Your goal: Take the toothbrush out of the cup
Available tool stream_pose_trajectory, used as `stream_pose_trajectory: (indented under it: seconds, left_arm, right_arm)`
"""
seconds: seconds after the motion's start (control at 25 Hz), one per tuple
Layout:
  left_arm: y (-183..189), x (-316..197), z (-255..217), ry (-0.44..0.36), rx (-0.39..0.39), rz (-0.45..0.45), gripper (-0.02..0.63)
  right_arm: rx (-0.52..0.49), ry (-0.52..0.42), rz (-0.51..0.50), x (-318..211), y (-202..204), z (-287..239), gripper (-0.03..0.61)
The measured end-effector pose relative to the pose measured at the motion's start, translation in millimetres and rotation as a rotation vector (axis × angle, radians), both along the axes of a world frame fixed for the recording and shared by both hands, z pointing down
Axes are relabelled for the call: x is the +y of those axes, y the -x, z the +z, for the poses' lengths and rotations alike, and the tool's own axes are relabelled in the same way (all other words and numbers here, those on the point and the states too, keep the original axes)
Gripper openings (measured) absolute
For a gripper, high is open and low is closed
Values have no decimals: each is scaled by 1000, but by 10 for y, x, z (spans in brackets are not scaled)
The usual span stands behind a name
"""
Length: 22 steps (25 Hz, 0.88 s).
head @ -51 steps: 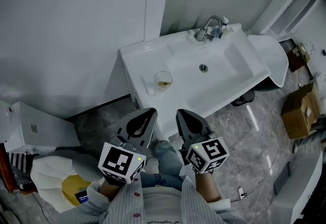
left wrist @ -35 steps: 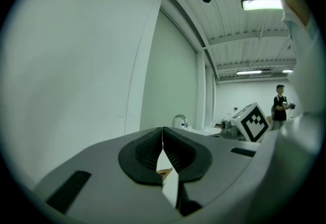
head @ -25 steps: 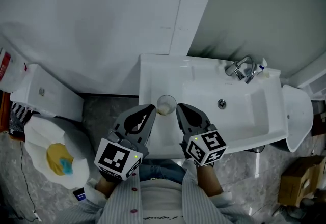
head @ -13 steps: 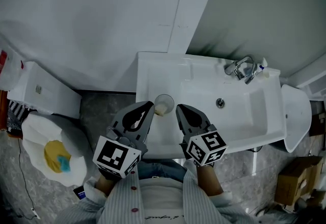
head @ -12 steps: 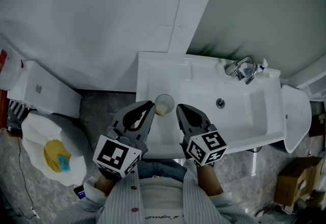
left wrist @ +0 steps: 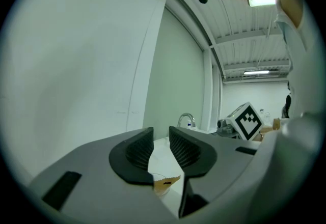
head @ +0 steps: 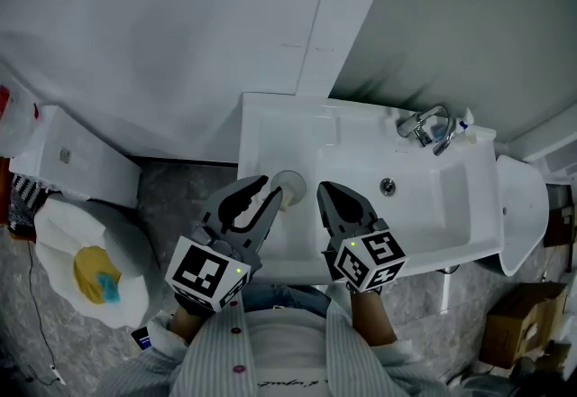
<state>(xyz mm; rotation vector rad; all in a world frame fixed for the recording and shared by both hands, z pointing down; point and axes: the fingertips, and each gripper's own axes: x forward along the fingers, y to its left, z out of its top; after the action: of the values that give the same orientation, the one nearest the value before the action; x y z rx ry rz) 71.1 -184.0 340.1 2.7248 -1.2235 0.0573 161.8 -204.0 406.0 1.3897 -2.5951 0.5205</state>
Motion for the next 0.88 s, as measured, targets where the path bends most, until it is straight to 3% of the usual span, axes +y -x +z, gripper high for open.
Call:
stream_pose_trajectory:
  seconds: [0.36,0.88]
  left_arm:
    - [-92,31,208,27,-29,46,229]
    - [-127,96,510,54,-75,44,291]
  right_arm:
    - [2,16,-4,-41,2,44,11]
    - [8,47,-10,95,41,146,11]
